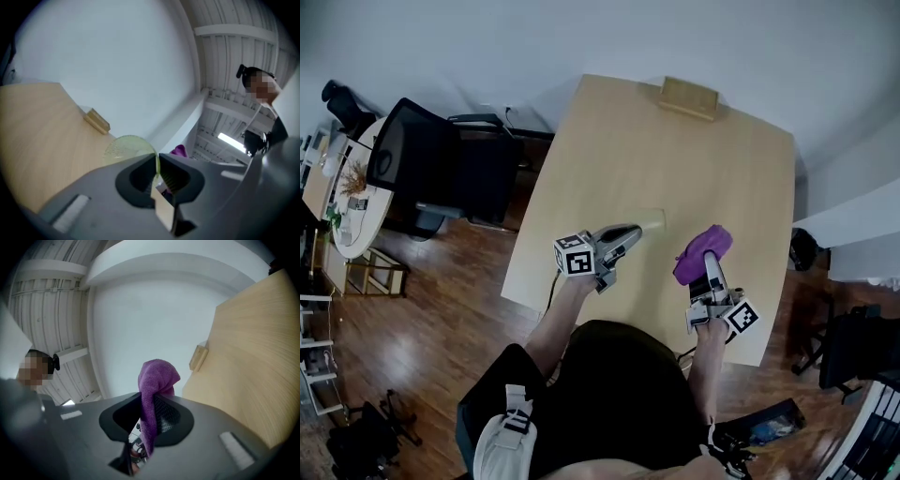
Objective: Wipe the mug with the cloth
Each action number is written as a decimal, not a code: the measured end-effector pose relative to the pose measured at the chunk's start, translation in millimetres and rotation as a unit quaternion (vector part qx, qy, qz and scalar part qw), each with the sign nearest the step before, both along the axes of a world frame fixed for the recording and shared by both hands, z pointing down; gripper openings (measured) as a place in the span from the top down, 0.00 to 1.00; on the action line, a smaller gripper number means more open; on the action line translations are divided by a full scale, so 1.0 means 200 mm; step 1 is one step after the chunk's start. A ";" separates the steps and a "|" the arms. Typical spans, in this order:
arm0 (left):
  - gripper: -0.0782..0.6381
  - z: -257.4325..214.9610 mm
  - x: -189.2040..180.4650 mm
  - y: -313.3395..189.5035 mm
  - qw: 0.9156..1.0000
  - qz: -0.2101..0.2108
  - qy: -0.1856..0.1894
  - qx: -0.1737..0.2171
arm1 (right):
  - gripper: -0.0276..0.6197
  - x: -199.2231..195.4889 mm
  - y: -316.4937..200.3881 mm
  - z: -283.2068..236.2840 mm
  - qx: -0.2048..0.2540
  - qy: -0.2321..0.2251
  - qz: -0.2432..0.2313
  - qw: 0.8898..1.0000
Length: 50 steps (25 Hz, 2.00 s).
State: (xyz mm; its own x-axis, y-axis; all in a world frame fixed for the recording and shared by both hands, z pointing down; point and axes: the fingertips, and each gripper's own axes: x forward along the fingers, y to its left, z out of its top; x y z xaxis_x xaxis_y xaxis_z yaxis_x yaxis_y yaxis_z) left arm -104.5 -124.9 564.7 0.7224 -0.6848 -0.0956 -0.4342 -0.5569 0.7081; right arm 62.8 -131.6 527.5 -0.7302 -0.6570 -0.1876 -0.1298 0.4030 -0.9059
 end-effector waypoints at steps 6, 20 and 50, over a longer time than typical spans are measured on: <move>0.83 -0.17 0.03 0.21 0.999 -0.020 -0.007 0.037 | 0.86 -0.22 0.11 -0.08 0.037 0.049 -0.053 0.997; 0.83 -0.28 0.28 0.22 0.988 0.032 -0.087 0.121 | 0.86 -0.33 0.03 -0.14 0.094 0.218 -0.031 0.971; 0.83 0.04 0.39 0.35 0.903 0.104 -0.329 0.257 | 0.86 -0.55 0.18 -0.11 0.096 0.242 -0.138 0.956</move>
State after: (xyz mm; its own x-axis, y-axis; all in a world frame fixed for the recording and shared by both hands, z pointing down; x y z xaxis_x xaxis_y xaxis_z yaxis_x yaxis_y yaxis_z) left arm -26.1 -54.4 572.7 0.8466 -0.5151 0.1339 -0.5148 -0.8564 -0.0394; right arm -46.6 -95.8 506.4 -0.9023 -0.4145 0.1187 -0.3800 0.6344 -0.6731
